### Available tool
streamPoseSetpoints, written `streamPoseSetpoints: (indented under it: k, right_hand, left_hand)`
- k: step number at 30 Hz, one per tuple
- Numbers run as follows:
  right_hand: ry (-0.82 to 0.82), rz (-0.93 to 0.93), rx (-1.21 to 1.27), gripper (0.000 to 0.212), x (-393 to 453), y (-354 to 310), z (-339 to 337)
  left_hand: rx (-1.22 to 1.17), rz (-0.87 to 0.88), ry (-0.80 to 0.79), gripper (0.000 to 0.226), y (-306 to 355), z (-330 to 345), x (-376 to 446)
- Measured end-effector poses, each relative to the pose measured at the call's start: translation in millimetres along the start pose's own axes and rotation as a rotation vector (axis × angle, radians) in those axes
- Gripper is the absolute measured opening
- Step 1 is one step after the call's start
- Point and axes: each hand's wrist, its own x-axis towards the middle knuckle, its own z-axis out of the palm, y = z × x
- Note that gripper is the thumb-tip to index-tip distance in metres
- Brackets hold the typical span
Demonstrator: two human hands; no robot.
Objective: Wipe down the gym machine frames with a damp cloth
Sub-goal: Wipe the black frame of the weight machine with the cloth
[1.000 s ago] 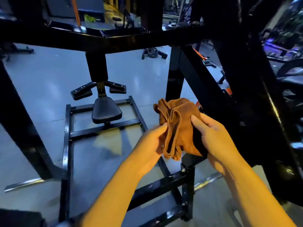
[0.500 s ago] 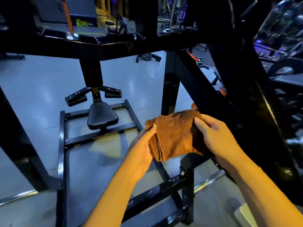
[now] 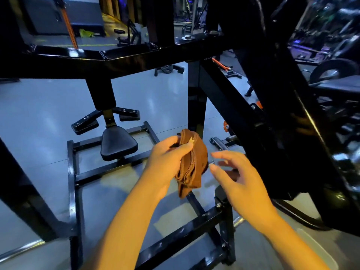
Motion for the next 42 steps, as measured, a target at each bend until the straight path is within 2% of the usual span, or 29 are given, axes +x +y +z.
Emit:
streamPoseSetpoints:
  k: [2,4,5,8,10,12,14,17,19,21,24,26,28,29,30,32,34,36,39,41,42]
  right_hand:
    - [-0.018,-0.078,0.039,0.033,-17.1,-1.4,13.8]
    - [-0.093,-0.109,-0.043,0.048,-23.4,2.2,26.1]
    - [-0.087,-0.137,-0.090,0.049,-22.1,4.5,31.8]
    - [0.099,-0.214,-0.059,0.021,-11.6,6.7,42.7]
    - [0.157,-0.046,0.132,0.015,-0.5,3.9,43.6]
    - [0.153,0.245,0.437,0.020,15.8,-0.8,36.0]
    - [0.154,0.441,0.702,0.027,33.7,-3.8,21.3]
    - [0.133,0.601,0.997,0.035,49.3,-11.4,3.3]
    - [0.111,0.645,1.135,0.037,54.0,-13.0,-2.6]
    - [0.058,0.645,1.231,0.042,59.4,-14.3,-6.8]
    - [-0.075,0.642,1.235,0.044,66.5,-25.3,-7.7]
    - [-0.159,0.619,1.168,0.040,70.4,-32.4,-8.2]
    - [-0.238,0.605,1.114,0.037,72.2,-40.8,-9.4]
    - [-0.275,0.592,1.083,0.037,73.2,-45.1,-11.1]
    - [-0.305,0.572,1.045,0.038,75.2,-48.8,-14.1]
    - [-0.340,0.512,1.010,0.040,81.5,-55.6,-22.2]
    - [-0.293,0.455,1.034,0.046,86.5,-54.8,-30.8]
    - [-0.258,0.464,1.087,0.060,81.4,-39.0,-31.9]
    - [-0.397,0.641,1.013,0.081,51.0,6.6,-18.4]
    - [-0.459,0.737,0.967,0.077,32.8,27.8,-11.9]
    - [-0.434,0.757,0.967,0.072,27.4,33.3,-9.2]
  left_hand:
    - [0.065,0.035,0.022,0.023,-0.9,1.0,-0.4]
    - [0.060,0.032,0.059,0.022,-1.6,-0.3,-0.2]
    - [0.048,0.025,0.083,0.022,-1.7,-1.2,0.8]
    - [0.036,-0.010,0.120,0.030,-3.0,-2.0,2.6]
    - [-0.015,-0.043,0.126,0.030,-8.0,-3.8,3.8]
    - [-0.097,-0.073,0.167,0.024,-14.6,-9.3,6.1]
    - [-0.161,-0.106,0.232,0.019,-21.7,-20.9,9.4]
    - [-0.230,-0.206,0.359,0.016,-40.5,-48.8,15.2]
    - [-0.213,-0.326,0.435,0.020,-60.1,-65.1,12.4]
    - [-0.168,-0.442,0.422,0.023,-83.2,-74.5,6.6]
    - [0.061,-0.516,0.278,0.010,-97.1,-68.8,-8.5]
    - [0.204,-0.475,0.206,0.039,-92.6,-62.1,-10.3]
    - [0.187,-0.359,0.082,0.075,-77.9,-56.6,-6.6]
    - [0.167,-0.298,-0.012,0.082,-70.3,-53.9,-2.1]
    - [0.160,-0.243,-0.120,0.078,-61.8,-49.1,1.0]
    - [0.116,-0.182,-0.247,0.048,-43.4,-36.7,1.4]
    - [-0.073,-0.178,-0.256,0.029,-29.6,-26.2,-0.2]
    - [-0.262,-0.206,-0.253,0.030,-21.4,-18.0,-2.7]
    - [-0.324,-0.240,-0.139,0.030,-16.0,-12.0,-0.4]
    - [-0.316,-0.266,-0.031,0.042,-16.2,-13.1,3.9]
    - [-0.289,-0.274,0.001,0.048,-17.6,-15.6,5.6]
